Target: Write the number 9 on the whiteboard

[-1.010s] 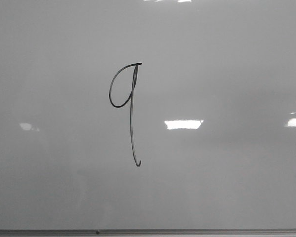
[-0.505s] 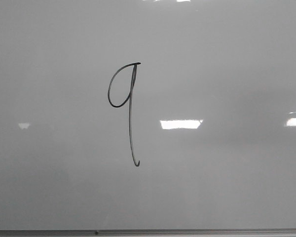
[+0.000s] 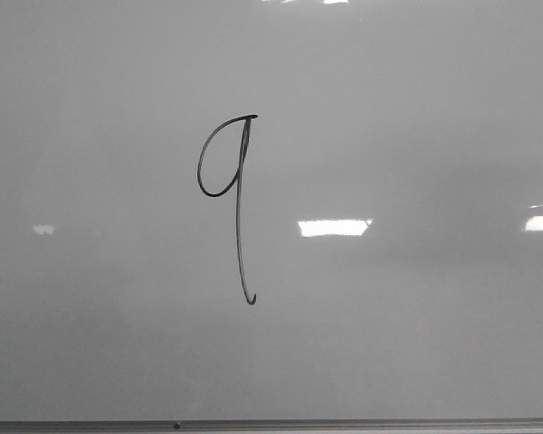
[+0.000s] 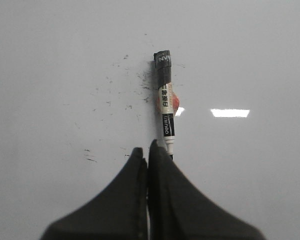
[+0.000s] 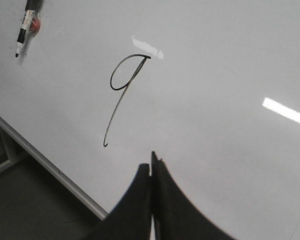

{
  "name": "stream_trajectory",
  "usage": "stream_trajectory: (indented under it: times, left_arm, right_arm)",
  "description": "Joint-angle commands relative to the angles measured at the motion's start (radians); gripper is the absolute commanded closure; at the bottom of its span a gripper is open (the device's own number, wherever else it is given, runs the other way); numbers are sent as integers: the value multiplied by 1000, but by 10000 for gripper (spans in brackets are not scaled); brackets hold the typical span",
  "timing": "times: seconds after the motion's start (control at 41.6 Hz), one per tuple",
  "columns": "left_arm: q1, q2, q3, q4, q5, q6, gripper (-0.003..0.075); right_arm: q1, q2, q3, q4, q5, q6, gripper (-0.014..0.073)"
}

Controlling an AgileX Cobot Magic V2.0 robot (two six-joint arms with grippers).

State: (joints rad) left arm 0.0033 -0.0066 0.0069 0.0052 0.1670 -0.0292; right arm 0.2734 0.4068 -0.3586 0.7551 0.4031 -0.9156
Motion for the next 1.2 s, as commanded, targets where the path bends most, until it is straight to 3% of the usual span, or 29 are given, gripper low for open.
stream_trajectory:
  times: [0.0, 0.433, 0.529, 0.673, 0.745, 0.914, 0.986, 1.178]
  left_arm:
    - [0, -19, 3, 1, -90, 1, 739]
    - [0, -19, 3, 1, -90, 1, 739]
    - [0, -19, 3, 1, -91, 1, 739]
    - [0, -19, 3, 1, -91, 1, 739]
    - [0, -19, 3, 1, -91, 1, 739]
    - [0, -19, 3, 1, -91, 1, 739]
    - [0, -19, 3, 1, -91, 1, 739]
    - [0, -19, 3, 1, -91, 1, 739]
  right_arm:
    - [-7, 2, -26, 24, -52, -1, 664]
    - [-7, 2, -25, 24, -56, -2, 664]
    - [-7, -4, -22, -31, -69, 16, 664]
    - [-23, -51, 22, -265, -219, 348, 664]
    - [-60, -86, 71, -375, -298, 534, 664]
    - [-191, -192, 204, -591, -363, 820, 664]
    - [-235, -253, 248, -632, -357, 881, 664]
    - [-307, -395, 353, -661, -336, 882, 664]
